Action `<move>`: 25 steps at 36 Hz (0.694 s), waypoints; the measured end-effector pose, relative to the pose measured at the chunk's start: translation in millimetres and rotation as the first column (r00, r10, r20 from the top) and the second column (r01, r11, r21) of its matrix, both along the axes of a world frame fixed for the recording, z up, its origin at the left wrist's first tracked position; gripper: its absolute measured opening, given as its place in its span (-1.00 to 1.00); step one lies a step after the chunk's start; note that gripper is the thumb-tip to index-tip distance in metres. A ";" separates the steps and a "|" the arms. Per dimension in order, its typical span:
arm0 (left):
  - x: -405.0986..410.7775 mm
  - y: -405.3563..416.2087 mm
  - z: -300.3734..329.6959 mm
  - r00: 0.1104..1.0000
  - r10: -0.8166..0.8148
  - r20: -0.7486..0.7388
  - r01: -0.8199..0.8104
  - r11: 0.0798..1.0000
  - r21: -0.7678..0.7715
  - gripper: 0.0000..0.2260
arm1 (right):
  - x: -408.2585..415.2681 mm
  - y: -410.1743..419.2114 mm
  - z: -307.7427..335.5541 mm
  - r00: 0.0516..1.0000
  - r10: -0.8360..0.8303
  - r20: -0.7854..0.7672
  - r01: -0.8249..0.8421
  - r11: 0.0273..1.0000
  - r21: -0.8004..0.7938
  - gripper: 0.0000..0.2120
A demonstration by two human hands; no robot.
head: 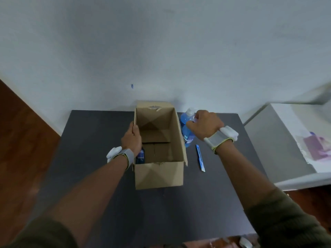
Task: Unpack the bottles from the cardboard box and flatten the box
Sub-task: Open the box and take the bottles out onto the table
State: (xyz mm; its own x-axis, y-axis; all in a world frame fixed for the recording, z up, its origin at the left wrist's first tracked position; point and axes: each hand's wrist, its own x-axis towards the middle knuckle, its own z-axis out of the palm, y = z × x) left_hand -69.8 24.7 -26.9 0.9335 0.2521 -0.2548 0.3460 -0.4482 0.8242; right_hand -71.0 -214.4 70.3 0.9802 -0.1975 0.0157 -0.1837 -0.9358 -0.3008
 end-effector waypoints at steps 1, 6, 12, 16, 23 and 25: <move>0.8 0.2 -0.9 1.000 0.004 -0.001 -0.004 1.000 0.006 -0.57 | -1.8 -4.7 -6.4 0.999 0.014 -0.034 -0.015 1.000 -0.014 -0.80; -0.8 0.2 0.3 1.000 0.005 -0.011 -0.005 1.000 0.013 -0.58 | -6.8 -18.2 -54.3 0.976 0.065 -0.207 -0.086 0.992 -0.092 -0.84; -1.5 -0.2 2.7 1.000 0.001 0.004 -0.001 1.000 0.017 -0.59 | -9.4 -22.1 -93.5 0.951 0.069 -0.301 -0.094 0.993 -0.073 -0.90; -2.6 0.3 2.6 1.000 -0.001 0.005 0.001 1.000 0.009 -0.59 | -8.9 -20.6 -107.8 0.944 0.065 -0.323 -0.090 0.994 -0.063 -0.85; -3.8 -1.2 5.2 1.000 -0.008 0.016 0.008 1.000 -0.011 -0.60 | -6.3 -15.4 -114.8 0.935 0.041 -0.353 -0.065 0.996 -0.054 -0.76; -2.6 -0.8 4.2 1.000 -0.011 0.013 0.011 1.000 -0.005 -0.60 | -6.0 -14.8 -113.8 0.931 0.029 -0.364 -0.053 0.997 -0.057 -0.79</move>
State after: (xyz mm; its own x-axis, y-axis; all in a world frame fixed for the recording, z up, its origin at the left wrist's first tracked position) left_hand -72.4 23.9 -22.7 0.9394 0.2405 -0.2442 0.3306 -0.4474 0.8310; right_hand -77.0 -229.2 -43.5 0.9286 -0.1675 -0.3312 -0.2300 -0.9600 -0.1595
